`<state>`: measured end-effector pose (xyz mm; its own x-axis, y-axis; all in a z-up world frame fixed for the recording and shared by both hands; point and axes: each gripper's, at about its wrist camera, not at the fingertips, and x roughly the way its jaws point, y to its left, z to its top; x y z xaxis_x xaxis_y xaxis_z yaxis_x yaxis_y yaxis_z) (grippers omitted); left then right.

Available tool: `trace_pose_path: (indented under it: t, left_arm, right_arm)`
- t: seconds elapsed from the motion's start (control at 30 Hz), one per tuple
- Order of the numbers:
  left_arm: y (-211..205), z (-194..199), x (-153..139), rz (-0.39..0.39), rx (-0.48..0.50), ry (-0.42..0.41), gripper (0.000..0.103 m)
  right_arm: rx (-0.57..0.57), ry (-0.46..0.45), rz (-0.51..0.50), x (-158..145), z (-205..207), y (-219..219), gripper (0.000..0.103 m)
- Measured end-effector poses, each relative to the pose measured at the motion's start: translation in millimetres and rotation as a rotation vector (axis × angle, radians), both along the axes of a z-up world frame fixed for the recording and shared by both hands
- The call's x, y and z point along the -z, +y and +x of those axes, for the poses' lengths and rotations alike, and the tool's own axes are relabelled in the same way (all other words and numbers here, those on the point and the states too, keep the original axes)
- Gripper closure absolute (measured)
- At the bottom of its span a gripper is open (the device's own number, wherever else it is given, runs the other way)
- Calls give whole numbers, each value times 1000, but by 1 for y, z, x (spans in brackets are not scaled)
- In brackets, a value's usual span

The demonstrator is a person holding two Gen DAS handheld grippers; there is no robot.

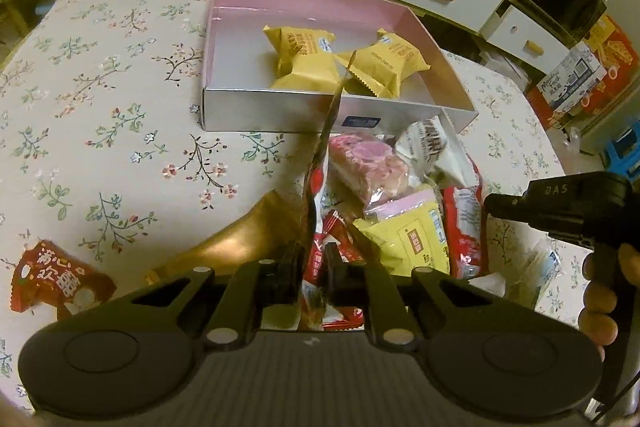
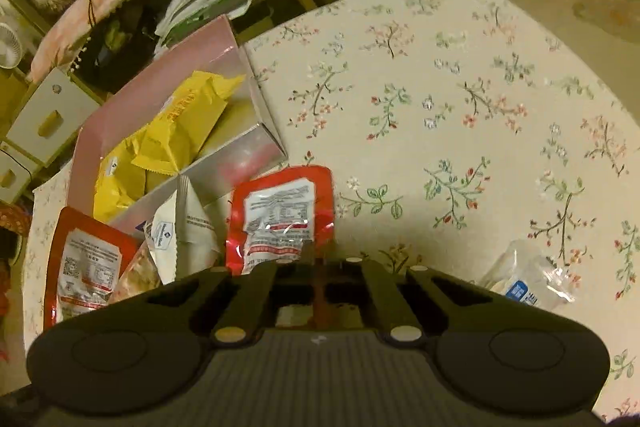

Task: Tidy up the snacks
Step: 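Grasp a red packet with the left tool while the right tool grasps another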

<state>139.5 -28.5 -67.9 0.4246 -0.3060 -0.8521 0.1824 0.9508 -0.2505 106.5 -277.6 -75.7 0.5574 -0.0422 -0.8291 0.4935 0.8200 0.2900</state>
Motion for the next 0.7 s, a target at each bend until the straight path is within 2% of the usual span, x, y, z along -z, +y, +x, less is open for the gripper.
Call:
trace_pose_path:
  t: [0.07, 0.13, 0.2, 0.23, 0.27, 0.33, 0.4, 0.43, 0.47, 0.53, 0.6, 0.7]
  left_arm:
    - [0, 1, 1, 8, -3, 3, 88]
    - [0, 3, 2, 12, -3, 5, 88]
    - [1, 3, 2, 15, -6, 4, 88]
    - [1, 2, 3, 16, -8, 5, 88]
    - [1, 2, 3, 16, -9, 6, 88]
    - [2, 2, 3, 13, -14, 6, 88]
    - [2, 2, 2, 8, -16, 6, 88]
    - [3, 2, 2, 7, -16, 5, 88]
    - [4, 1, 2, 5, -15, 4, 88]
    - [6, 1, 1, -1, -18, 5, 88]
    - [8, 1, 1, -12, -28, 9, 88]
    - [8, 2, -1, -11, -33, 9, 88]
  right_arm:
    - [-18, 11, 23, 5, 2, 2, 100]
    - [-26, 12, 23, 5, 3, 3, 94]
    - [-12, 14, 16, 2, 2, 4, 65]
    - [-1, 18, 9, 2, 2, 5, 35]
    - [13, 22, 0, 4, 3, 6, 16]
    - [8, 15, 1, 8, 4, 9, 15]
    - [-41, 1, -54, 8, 6, 18, 27]
    - [-72, -5, -91, 7, 7, 24, 46]
    - [-98, -19, -113, 6, 9, 29, 54]
    - [-96, -23, -115, 5, 9, 31, 55]
    - [-99, -30, -113, 5, 8, 29, 61]
    - [-98, -38, -98, 1, 5, 25, 62]
